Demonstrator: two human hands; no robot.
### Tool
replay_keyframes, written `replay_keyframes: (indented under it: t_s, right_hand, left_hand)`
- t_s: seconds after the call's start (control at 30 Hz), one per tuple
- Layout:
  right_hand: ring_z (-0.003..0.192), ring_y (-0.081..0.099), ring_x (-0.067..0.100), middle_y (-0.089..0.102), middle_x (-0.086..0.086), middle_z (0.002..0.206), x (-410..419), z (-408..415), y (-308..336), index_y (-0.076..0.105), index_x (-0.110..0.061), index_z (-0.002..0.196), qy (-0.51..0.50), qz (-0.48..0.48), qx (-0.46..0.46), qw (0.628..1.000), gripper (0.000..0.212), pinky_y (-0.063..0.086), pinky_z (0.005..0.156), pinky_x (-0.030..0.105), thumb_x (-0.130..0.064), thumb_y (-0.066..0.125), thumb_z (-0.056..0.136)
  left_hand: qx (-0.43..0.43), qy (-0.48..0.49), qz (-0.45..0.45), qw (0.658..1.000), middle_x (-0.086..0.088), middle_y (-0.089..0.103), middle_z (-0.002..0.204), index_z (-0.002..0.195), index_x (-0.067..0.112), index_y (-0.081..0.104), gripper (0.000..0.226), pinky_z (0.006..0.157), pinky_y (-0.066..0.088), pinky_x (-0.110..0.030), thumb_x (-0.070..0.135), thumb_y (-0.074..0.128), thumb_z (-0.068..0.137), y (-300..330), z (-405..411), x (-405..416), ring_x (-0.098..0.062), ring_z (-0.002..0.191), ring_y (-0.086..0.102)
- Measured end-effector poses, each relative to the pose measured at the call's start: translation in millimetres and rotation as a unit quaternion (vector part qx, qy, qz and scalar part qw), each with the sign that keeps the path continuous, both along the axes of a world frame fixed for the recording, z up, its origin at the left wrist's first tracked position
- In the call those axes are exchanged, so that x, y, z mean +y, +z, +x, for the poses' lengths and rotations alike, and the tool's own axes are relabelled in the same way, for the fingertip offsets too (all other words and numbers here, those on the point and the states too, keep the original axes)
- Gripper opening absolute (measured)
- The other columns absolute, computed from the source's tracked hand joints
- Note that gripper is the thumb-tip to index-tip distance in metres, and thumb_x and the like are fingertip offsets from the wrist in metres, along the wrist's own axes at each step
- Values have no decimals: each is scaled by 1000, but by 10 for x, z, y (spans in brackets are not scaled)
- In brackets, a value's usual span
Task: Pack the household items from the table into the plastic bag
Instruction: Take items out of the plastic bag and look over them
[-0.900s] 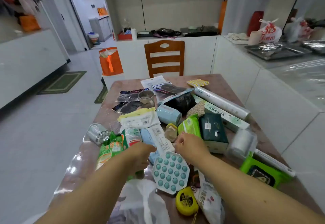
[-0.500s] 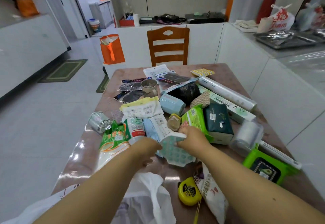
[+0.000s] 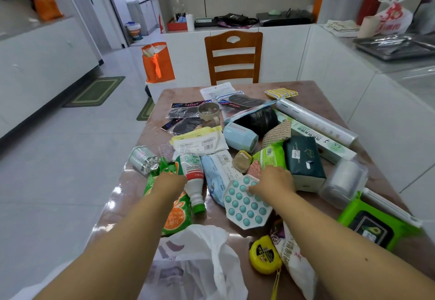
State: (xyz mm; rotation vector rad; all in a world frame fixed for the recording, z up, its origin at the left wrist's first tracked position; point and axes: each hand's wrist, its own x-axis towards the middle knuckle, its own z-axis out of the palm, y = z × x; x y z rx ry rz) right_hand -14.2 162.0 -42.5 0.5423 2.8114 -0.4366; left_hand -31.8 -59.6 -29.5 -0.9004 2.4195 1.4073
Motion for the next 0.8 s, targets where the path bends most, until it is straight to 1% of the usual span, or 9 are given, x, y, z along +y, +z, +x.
replay_keyframes:
  t_s: [0.17,0.23,0.3,0.37,0.47,0.57,0.67,0.73,0.8]
  right_hand:
    - [106,59,28,60,10,117,-6,45,25,53,-9,114,13,-47,11,999,52,42,67,29,-42,73,80]
    - [100,61,29,62,12,113,42,53,120,51,-7,113,2,-106,33,994,40,38,60,27,-32,67,86]
    - [98,63,30,63,12,110,146,25,322,50,-7,110,-26,-185,84,979,31,43,61,28,-24,63,88]
    - [92,67,29,65,8,102,232,-41,534,51,-9,102,-65,-298,120,945,24,55,69,37,-19,65,86]
    - [82,71,32,71,12,92,245,-134,664,61,-13,93,-131,-497,127,849,14,58,80,51,-8,68,83]
    - [77,69,34,71,17,87,152,-177,580,64,-2,99,-187,-591,98,779,14,57,75,50,-2,64,85]
    - [72,67,30,68,14,82,-14,-184,397,62,-6,91,-214,-627,76,745,3,56,62,42,-4,60,89]
    - [72,67,30,69,14,83,-152,-190,274,62,-6,90,-219,-639,62,735,4,56,60,39,-5,59,90]
    - [73,68,30,70,14,84,-293,-175,186,63,-6,89,-222,-645,45,730,4,56,62,41,-6,59,89]
  left_hand:
    - [72,-67,-10,995,-18,49,70,64,6,54,14,67,38,-36,7,58,77,-2,-25,185,-25,69,44]
    - [90,-75,36,992,-17,50,70,59,10,52,23,69,45,-38,4,56,81,51,-39,264,-25,71,46]
    - [68,-75,101,990,-18,58,82,66,10,54,21,79,52,-40,6,61,86,91,-58,339,-28,80,57]
    - [45,-73,167,982,-16,61,92,79,9,57,13,86,54,-39,12,65,89,156,-58,403,-30,89,61]
    - [70,-35,177,981,-11,60,89,90,6,58,12,89,54,-41,17,63,92,293,-99,271,-26,86,61]
    - [122,43,122,984,-9,57,87,102,6,61,14,73,54,-35,15,60,91,389,-184,-234,-20,72,56]
    - [69,83,49,993,-13,50,82,110,-5,58,29,65,41,-29,15,61,89,307,-89,-689,-25,70,49]
    - [-8,40,7,999,-19,52,99,102,-1,56,15,69,41,-29,11,58,92,181,51,-776,-29,83,52]
    - [-75,23,-3,997,-24,52,126,119,-3,52,31,85,45,-36,12,61,93,12,169,-772,-37,106,55]
